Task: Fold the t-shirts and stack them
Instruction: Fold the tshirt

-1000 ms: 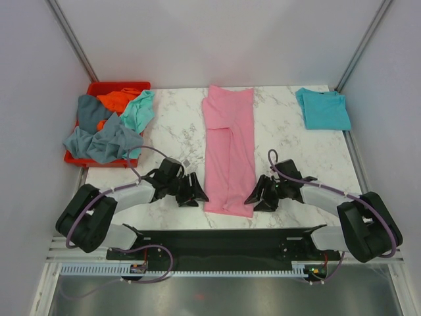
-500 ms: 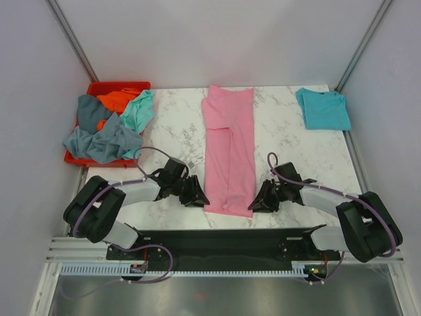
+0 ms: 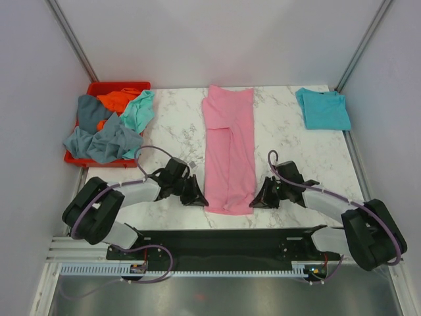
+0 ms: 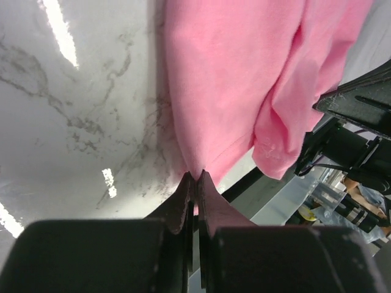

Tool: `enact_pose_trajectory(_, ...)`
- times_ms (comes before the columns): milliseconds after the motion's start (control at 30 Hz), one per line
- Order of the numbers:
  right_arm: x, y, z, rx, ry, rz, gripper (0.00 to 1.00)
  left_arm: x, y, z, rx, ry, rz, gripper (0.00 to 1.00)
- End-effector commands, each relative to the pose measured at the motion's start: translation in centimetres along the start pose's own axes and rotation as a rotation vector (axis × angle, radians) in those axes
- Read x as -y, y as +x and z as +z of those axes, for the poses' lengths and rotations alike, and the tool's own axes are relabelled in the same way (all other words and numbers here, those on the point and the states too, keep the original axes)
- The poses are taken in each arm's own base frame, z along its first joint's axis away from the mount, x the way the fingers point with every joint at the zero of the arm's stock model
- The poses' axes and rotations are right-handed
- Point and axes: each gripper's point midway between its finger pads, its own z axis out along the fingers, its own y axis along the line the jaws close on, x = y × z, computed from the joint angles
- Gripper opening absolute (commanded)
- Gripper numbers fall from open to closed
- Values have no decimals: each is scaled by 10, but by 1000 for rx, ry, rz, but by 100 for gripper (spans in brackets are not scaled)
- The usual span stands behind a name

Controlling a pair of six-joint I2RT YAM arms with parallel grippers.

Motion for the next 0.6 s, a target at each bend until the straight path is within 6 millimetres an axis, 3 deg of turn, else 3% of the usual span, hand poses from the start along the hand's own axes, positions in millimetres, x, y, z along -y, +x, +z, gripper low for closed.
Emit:
enact_pose_trajectory(0,-21,-25,-14,119,-48,-138,0,31,-20,-11,72,68,104,2)
enact_pose_trajectory(133,-33,-50,-36,198,-76,-180,0,60,-39,-26,134,123,205,2)
enact_pose_trajectory(300,-40,-91,-59,284,-104,-127,0,75,-60,-38,184,143,242,2)
enact_pose_trajectory(500,-79,-146,-77,407,-186,-207,0,97,-113,-52,289,178,271,2)
enact_pose_trajectory(567,-94,-162,-83,438,-210,-235,0,95,-124,-47,284,170,270,2)
